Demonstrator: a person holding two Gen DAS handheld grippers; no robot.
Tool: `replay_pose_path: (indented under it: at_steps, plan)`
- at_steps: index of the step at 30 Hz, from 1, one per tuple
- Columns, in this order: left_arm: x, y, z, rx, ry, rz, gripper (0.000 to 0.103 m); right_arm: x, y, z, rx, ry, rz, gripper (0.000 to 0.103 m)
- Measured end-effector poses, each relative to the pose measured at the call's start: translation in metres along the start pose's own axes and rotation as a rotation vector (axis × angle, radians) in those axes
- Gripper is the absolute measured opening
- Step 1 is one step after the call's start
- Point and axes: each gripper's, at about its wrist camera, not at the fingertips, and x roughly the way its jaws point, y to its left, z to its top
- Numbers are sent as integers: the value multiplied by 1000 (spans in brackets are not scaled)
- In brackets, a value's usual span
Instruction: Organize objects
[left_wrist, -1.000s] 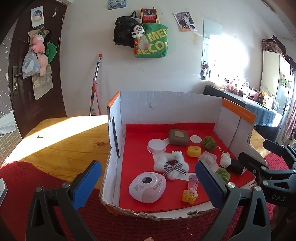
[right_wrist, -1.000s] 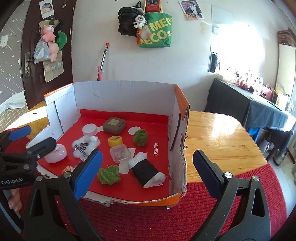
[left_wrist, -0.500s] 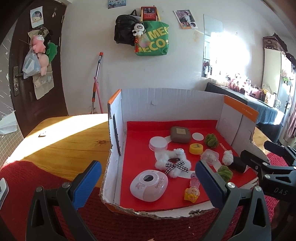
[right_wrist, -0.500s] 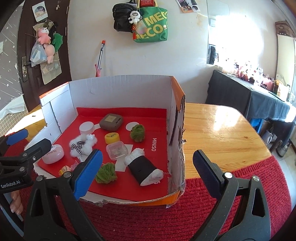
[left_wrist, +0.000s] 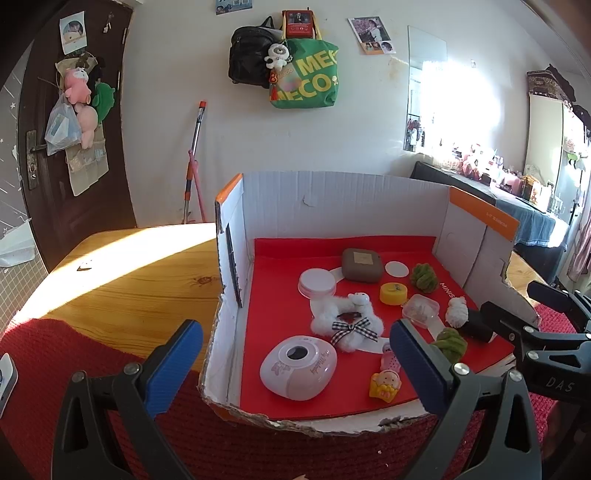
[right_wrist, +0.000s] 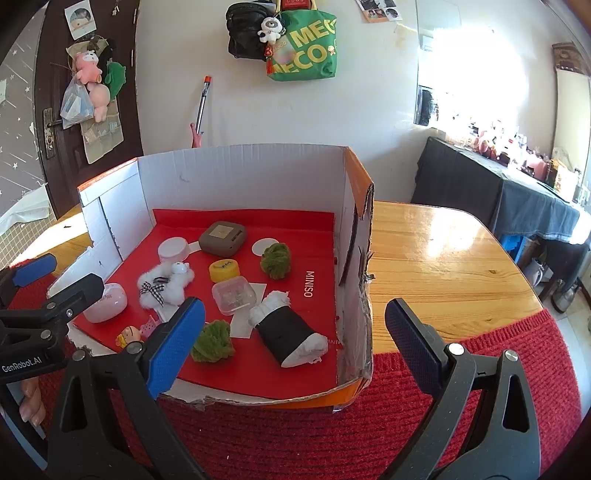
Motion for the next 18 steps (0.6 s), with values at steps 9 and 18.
replay_pose_path:
  at_steps: [9, 18]
  plan:
    - [-1, 0, 0, -1, -2, 1, 103, 1, 0, 0, 4, 7, 5, 100]
    - [-1, -1, 0, 2, -4, 0, 103, 2, 0, 0, -2, 14, 5, 100]
